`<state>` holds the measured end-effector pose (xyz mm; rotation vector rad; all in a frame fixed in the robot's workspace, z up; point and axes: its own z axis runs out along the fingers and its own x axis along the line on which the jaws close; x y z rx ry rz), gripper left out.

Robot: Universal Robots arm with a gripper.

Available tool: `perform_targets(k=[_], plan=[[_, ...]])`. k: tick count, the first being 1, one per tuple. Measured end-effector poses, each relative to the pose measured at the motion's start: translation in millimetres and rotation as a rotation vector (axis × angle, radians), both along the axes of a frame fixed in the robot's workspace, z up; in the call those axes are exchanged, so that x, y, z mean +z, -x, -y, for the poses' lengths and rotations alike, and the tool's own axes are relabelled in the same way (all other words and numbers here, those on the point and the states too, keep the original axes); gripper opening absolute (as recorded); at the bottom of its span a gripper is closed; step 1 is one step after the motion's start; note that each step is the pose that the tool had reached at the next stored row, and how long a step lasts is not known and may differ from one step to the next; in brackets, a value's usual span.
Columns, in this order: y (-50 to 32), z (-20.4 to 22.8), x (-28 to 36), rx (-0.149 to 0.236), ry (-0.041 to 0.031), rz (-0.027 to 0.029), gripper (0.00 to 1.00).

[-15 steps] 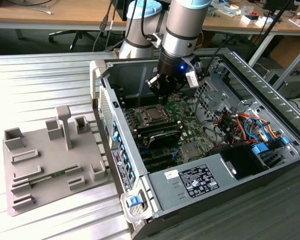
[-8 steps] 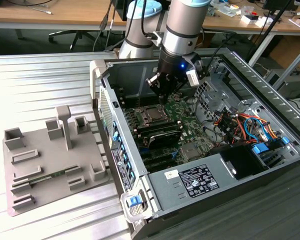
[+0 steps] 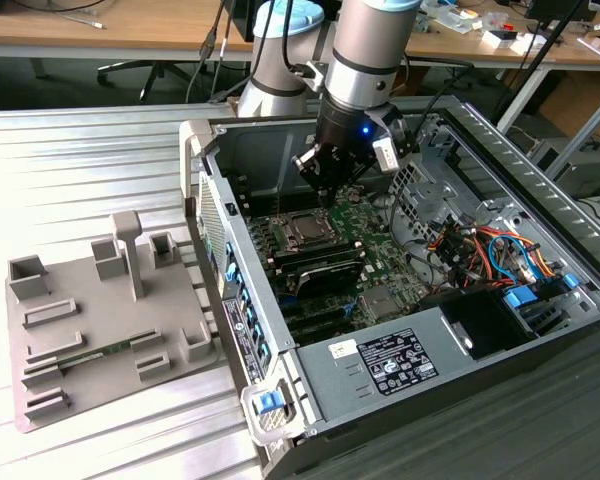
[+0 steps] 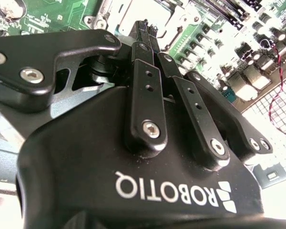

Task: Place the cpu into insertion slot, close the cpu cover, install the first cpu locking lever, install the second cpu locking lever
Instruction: 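Install the first cpu locking lever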

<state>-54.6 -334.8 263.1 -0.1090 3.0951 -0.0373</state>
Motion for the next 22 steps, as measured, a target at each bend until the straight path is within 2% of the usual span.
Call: perform_targets(k=[22], plan=[[1.2, 0.0, 6.1, 0.000, 0.0001, 0.0005, 0.11]])
